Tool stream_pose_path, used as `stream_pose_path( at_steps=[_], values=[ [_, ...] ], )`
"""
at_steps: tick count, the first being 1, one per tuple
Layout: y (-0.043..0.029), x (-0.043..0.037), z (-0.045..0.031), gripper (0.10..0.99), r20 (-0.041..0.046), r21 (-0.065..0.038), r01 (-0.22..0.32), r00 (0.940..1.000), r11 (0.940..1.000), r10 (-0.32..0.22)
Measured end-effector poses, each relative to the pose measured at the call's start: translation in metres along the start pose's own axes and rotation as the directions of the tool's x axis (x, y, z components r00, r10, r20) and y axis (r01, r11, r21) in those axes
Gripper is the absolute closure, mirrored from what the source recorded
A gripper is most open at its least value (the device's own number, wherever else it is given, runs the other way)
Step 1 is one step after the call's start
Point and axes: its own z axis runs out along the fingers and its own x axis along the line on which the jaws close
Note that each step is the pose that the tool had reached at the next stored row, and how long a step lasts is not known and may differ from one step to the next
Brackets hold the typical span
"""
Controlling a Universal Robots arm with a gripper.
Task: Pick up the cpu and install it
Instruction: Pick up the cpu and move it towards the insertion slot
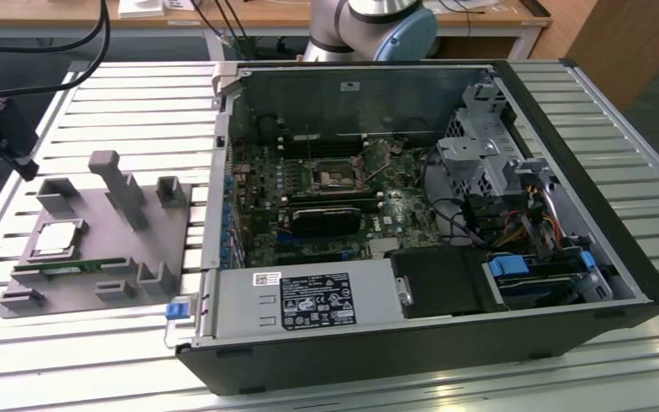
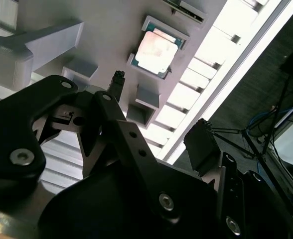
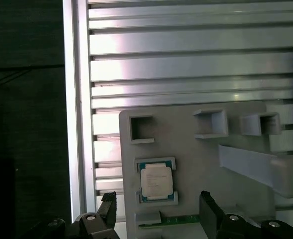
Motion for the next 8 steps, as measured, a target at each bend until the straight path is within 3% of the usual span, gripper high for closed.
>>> stream_pose_path(
  at_steps=[8],
  values=[
    [-0.0007,0.0001,0.0065,0.325,0.0,0.0,0.0,1.0,1.0,0.0]
  ],
)
